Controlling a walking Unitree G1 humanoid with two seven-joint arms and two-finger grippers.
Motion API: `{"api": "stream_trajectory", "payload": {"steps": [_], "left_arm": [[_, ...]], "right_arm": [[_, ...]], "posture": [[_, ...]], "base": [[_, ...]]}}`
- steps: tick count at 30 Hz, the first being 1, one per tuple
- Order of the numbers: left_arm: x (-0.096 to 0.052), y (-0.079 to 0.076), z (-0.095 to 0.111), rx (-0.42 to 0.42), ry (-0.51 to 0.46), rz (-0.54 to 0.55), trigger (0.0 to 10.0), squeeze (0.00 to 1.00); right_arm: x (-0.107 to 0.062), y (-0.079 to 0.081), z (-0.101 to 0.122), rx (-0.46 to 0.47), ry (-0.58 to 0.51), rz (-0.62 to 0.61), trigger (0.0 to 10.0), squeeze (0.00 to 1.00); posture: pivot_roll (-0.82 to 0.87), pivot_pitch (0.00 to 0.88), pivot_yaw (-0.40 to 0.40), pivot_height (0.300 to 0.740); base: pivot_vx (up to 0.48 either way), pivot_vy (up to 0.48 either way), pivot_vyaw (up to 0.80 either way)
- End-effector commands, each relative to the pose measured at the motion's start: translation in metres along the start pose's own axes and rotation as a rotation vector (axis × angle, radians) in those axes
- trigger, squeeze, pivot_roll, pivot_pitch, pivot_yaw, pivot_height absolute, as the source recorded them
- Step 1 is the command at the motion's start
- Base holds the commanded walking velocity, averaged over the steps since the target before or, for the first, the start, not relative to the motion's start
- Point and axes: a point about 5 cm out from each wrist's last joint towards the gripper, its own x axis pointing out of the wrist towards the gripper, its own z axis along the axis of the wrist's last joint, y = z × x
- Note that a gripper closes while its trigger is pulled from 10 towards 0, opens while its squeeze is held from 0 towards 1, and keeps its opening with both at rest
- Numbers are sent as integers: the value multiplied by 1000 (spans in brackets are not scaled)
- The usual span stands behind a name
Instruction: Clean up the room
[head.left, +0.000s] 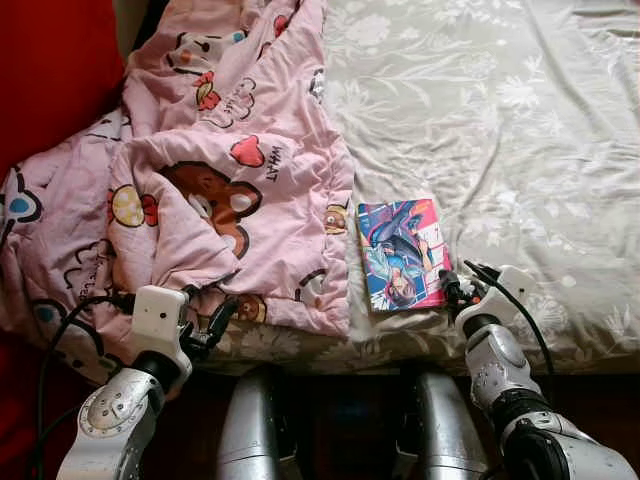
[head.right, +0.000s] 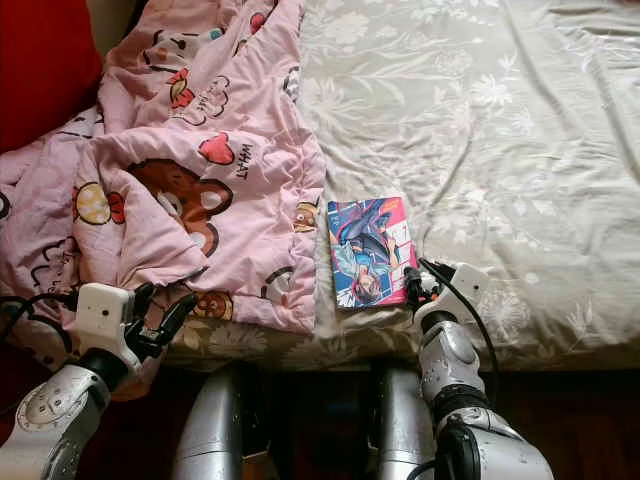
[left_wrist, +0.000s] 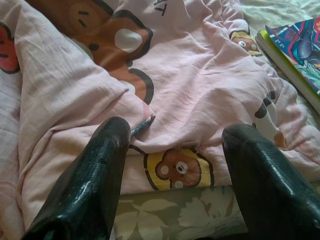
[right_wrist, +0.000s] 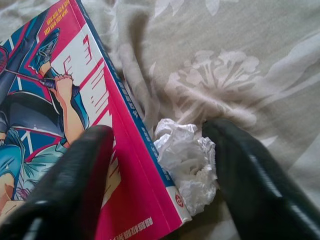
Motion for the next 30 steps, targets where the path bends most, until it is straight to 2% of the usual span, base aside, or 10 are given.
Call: {"api": "stream_trajectory", "payload": {"steps": [1, 30], "left_arm": [[-7, 4, -6, 10, 39, 13, 10000, 0], [-15, 5, -6, 22, 51, 29, 10000, 0]], "right_arm": [[-7, -5, -21, 6, 64, -20, 0, 0], [-12, -1, -34, -16, 93, -6, 0, 0]], "posture": [[145, 358, 73, 595], [166, 364, 77, 595]], "base": [[0, 0, 0], [0, 0, 0]]}}
